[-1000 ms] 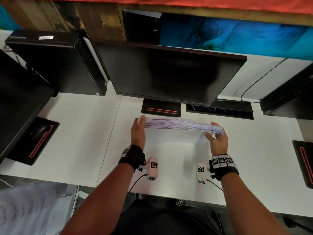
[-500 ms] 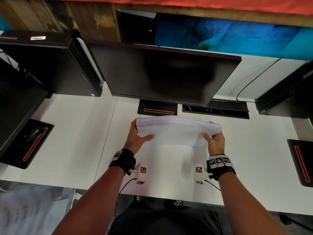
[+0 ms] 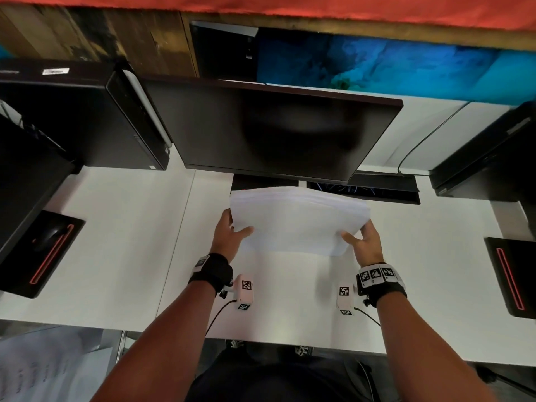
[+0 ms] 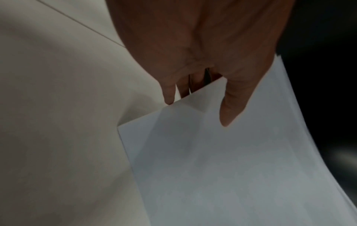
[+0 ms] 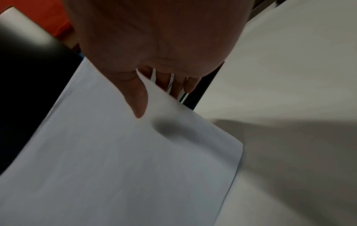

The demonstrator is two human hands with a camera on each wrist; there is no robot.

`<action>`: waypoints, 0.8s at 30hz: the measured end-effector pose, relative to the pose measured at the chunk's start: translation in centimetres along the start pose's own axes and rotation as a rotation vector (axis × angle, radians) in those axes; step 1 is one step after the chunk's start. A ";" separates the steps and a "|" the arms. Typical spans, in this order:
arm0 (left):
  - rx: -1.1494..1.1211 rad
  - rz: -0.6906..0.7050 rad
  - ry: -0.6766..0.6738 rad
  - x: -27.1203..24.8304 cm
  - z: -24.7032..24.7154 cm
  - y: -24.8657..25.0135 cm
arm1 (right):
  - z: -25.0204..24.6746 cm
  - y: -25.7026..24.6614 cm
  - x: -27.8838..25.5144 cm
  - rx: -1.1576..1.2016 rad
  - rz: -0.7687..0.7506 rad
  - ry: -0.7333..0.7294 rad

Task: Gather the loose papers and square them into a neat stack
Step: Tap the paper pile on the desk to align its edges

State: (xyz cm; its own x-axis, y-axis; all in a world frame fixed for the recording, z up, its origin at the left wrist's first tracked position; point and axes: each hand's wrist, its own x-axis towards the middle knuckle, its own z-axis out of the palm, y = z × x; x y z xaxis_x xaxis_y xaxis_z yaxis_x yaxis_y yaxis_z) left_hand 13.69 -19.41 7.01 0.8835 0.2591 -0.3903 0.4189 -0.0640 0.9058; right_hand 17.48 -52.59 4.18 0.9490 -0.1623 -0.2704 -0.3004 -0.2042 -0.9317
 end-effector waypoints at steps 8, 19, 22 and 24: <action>0.059 0.071 0.015 0.6 0.2 -1.2 | 1.2 0.2 -0.5 0.068 0.043 0.105; 0.326 0.417 0.047 -0.1 -3.4 4.0 | 0.7 -11.0 -4.1 -0.385 -0.569 0.050; 0.469 0.540 -0.176 -1.3 -0.9 7.7 | 1.7 -14.2 -4.8 -0.611 -0.746 0.022; 0.415 0.495 -0.300 -1.6 0.6 9.1 | 2.7 -15.8 -5.3 -0.660 -0.841 0.004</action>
State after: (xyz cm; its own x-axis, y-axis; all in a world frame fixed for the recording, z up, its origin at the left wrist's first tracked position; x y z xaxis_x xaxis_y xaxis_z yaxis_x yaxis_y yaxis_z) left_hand 16.20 -21.02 15.75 0.9852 -0.1682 -0.0316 -0.0544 -0.4825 0.8742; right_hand 17.42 -45.91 19.67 0.8756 0.2713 0.3996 0.4569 -0.7339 -0.5026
